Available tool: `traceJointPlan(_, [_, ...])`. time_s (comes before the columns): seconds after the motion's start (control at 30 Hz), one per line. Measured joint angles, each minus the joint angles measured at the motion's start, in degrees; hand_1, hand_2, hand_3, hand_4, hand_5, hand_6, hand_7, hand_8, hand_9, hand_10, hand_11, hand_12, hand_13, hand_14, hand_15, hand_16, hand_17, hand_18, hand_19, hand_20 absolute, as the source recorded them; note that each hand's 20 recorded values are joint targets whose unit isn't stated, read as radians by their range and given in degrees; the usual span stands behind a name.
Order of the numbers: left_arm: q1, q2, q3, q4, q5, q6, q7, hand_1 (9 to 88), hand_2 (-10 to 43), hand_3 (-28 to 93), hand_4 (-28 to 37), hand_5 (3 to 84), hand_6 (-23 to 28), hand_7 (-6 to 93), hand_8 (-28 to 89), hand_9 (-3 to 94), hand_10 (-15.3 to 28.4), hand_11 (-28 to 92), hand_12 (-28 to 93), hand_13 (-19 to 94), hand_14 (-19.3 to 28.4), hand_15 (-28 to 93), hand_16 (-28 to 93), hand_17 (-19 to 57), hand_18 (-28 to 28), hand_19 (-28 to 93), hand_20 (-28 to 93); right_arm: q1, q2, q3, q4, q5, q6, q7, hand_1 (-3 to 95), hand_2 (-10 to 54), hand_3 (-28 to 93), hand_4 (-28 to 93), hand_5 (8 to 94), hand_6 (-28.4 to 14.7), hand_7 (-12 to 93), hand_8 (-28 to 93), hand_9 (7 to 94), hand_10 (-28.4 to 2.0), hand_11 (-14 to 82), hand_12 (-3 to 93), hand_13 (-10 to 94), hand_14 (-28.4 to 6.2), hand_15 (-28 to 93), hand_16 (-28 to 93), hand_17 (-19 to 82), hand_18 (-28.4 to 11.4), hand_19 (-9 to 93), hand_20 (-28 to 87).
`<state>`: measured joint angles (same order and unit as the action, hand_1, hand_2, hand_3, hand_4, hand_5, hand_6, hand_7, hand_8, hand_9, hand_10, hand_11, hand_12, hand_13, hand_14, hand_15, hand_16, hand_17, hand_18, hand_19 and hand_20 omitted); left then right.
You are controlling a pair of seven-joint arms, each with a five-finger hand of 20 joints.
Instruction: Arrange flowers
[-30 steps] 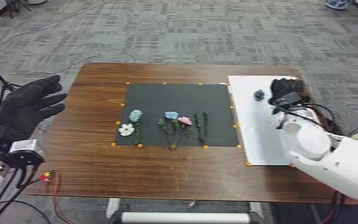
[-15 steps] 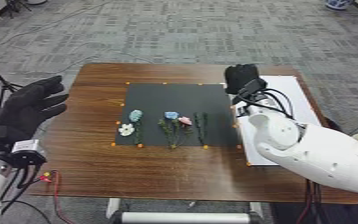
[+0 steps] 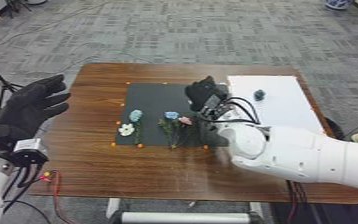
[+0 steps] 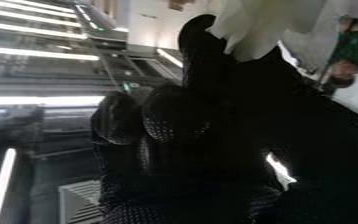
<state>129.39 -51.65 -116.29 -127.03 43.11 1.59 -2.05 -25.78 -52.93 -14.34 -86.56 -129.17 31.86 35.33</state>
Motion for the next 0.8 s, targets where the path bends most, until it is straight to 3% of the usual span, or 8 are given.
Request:
traceJointPlan(0.47, [-0.23,0.36,0.04,0.17,0.00,-0.12,-0.08,25.4,-1.4,70,-26.3,28.2,2.9,21.7,-10,20.2,10.6,27,20,11,13.9,49,-5,-9.9,19.6,41,12,0.13,-1.37,-0.80,3.92,-3.06,0.95,1.73,53.3,-9.5,82,-28,74.3,3.5,45,-7,83.5,-5.0,22.3,52.5,70,-4.9,76,42,38,-19.6,92,57])
traceJointPlan(0.8, [-0.38,0.46,0.10,0.36,0.00,-0.23,-0.17,25.3,-1.4,70,-26.3,28.2,3.0,21.6,-10,20.1,10.6,27,20,11,13.8,49,-5,-9.9,19.7,41,12,-0.43,-1.47,-0.05,4.89,-3.12,-1.83,1.63,45.8,-9.5,77,-28,66.8,4.3,40,-6,77.4,-4.3,18.2,50.3,66,-5.6,80,38,36,-19.5,91,58])
